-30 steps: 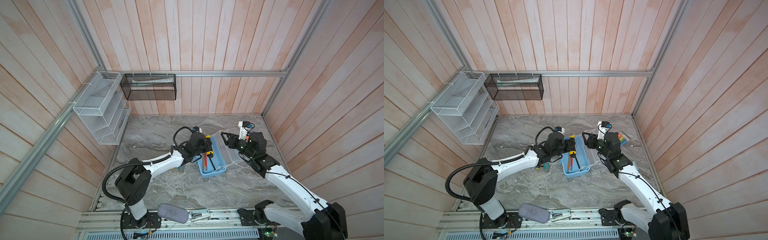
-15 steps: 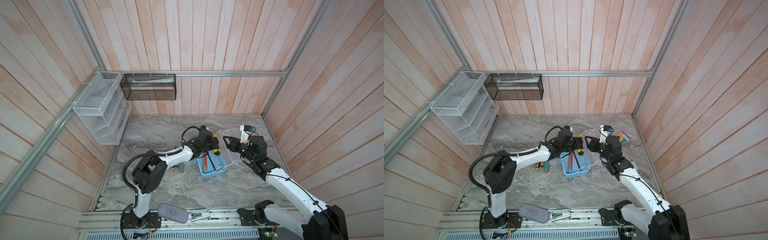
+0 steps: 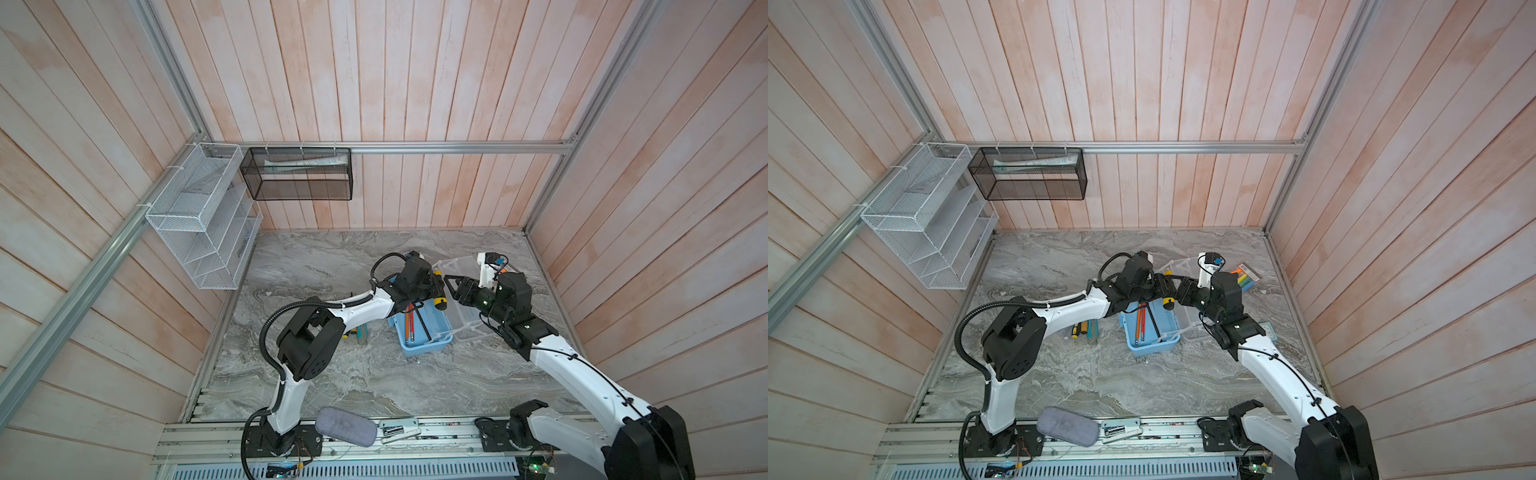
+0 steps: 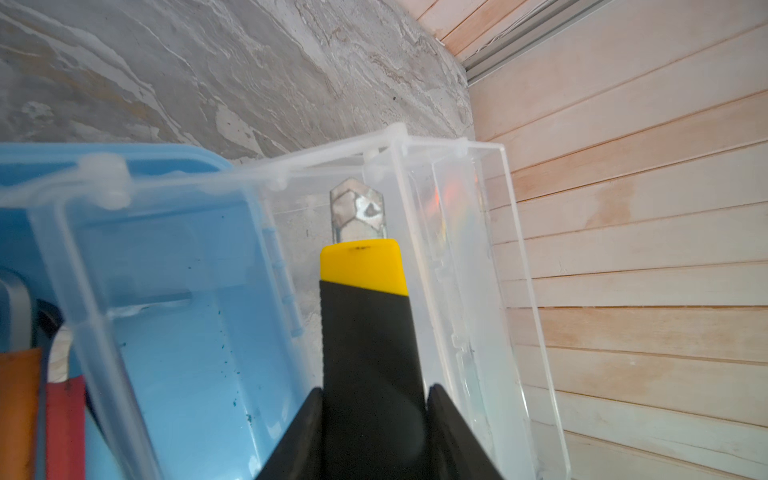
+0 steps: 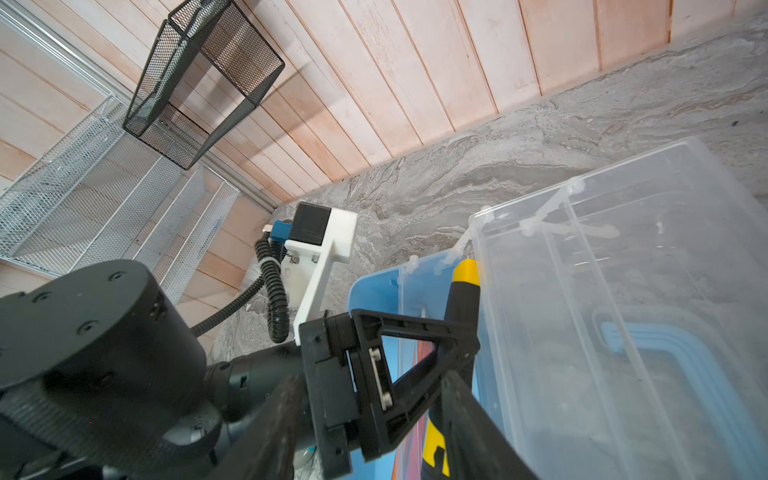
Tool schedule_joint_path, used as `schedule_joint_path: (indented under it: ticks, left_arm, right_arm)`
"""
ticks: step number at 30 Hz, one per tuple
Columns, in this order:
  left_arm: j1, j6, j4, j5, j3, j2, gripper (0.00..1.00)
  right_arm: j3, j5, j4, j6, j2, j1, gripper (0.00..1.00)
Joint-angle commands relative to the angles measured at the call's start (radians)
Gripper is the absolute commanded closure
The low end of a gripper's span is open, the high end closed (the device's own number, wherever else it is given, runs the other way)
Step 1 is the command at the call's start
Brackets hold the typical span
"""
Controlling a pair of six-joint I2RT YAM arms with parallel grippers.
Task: Pack the tool kit
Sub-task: 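Lower the knife into the box and release while the right gripper shifts, then move the left gripper to the teal knife while the right gripper returns over the box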
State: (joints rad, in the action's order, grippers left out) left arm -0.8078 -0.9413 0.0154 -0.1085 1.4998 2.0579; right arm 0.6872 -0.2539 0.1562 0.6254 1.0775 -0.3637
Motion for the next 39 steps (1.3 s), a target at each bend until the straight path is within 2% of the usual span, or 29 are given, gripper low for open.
schedule_joint_path:
  ticks: [1, 8, 13, 17, 21, 25, 27, 31, 39]
  left_arm:
    - [-0.006, -0.014, 0.001, -0.012, 0.032, 0.018, 0.57]
    - [-0.007, 0.001, 0.007, -0.018, 0.039, 0.023, 0.55]
    - [-0.001, 0.096, 0.038, 0.051, -0.005, -0.051, 0.55]
    - [0.004, 0.224, 0.116, 0.177, -0.084, -0.170, 0.53]
    - [0.003, 0.342, 0.287, 0.365, -0.149, -0.290, 0.50]
    - [0.002, 0.358, 0.466, 0.542, -0.204, -0.372, 0.46]
    - [0.004, 0.345, 0.502, 0.587, -0.254, -0.410, 0.45]
    - [0.018, 0.309, 0.484, 0.566, -0.372, -0.464, 0.45]
    - [0.033, 0.250, 0.433, 0.536, -0.493, -0.470, 0.45]
  right_arm:
    - [-0.008, -0.024, -0.001, -0.003, 0.001, 0.004, 0.46]
    - [-0.001, -0.029, -0.028, -0.009, -0.019, 0.003, 0.45]
    - [0.001, -0.028, -0.037, -0.009, -0.043, 0.003, 0.45]
    - [0.030, -0.009, -0.070, -0.042, -0.040, -0.026, 0.45]
    - [0.057, 0.079, -0.105, -0.074, -0.026, -0.118, 0.45]
    - [0.075, 0.154, -0.110, -0.088, 0.003, -0.219, 0.44]
    - [0.084, 0.169, -0.111, -0.093, 0.022, -0.255, 0.43]
    - [0.087, 0.137, -0.083, -0.085, 0.068, -0.286, 0.44]
    - [0.109, 0.097, -0.093, -0.084, 0.145, -0.307, 0.45]
